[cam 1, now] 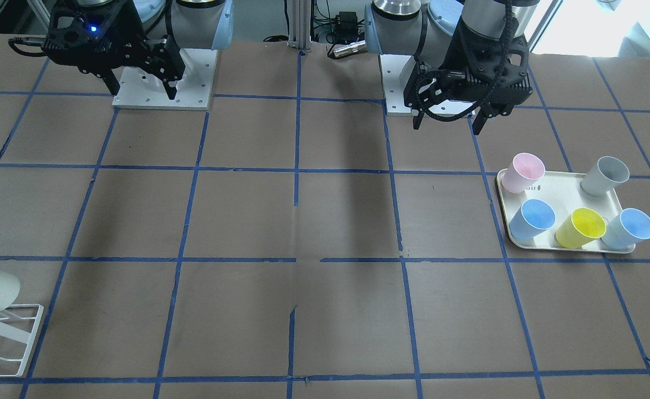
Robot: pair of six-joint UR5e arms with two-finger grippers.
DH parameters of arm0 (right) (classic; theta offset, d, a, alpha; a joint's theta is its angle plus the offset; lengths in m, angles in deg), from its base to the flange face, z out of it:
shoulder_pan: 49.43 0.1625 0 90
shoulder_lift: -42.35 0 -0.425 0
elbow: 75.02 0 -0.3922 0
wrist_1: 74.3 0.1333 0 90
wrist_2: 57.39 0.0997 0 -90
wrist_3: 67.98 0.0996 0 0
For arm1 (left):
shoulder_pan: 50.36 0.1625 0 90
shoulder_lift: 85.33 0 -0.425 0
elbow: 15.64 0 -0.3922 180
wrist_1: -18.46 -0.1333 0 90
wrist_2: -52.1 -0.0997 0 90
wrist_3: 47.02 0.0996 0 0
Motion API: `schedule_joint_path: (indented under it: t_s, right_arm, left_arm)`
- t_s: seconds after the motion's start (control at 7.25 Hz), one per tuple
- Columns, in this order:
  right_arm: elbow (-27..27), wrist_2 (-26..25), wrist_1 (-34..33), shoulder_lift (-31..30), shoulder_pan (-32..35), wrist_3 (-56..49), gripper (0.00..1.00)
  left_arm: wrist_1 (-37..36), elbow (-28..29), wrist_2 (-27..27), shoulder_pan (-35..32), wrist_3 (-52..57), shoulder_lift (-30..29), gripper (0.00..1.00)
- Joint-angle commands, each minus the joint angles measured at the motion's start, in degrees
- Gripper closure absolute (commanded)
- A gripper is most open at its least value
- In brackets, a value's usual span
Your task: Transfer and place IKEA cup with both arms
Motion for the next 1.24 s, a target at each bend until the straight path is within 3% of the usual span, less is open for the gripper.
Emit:
schedule_joint_path:
  t_s: [0.0, 1.1]
  right_arm:
    - [0.0, 0.01, 0.1, 0.0, -0.04, 0.09, 0.0]
    - [0.0, 0.1, -0.17, 0.0, -0.04, -0.09, 0.0]
  left_arm:
    - [0.1, 0.04, -0.03, -0.01, -0.01, 0.05, 0.0]
    - [-0.08, -0.67, 0.76, -0.01, -0.62, -0.21, 0.0]
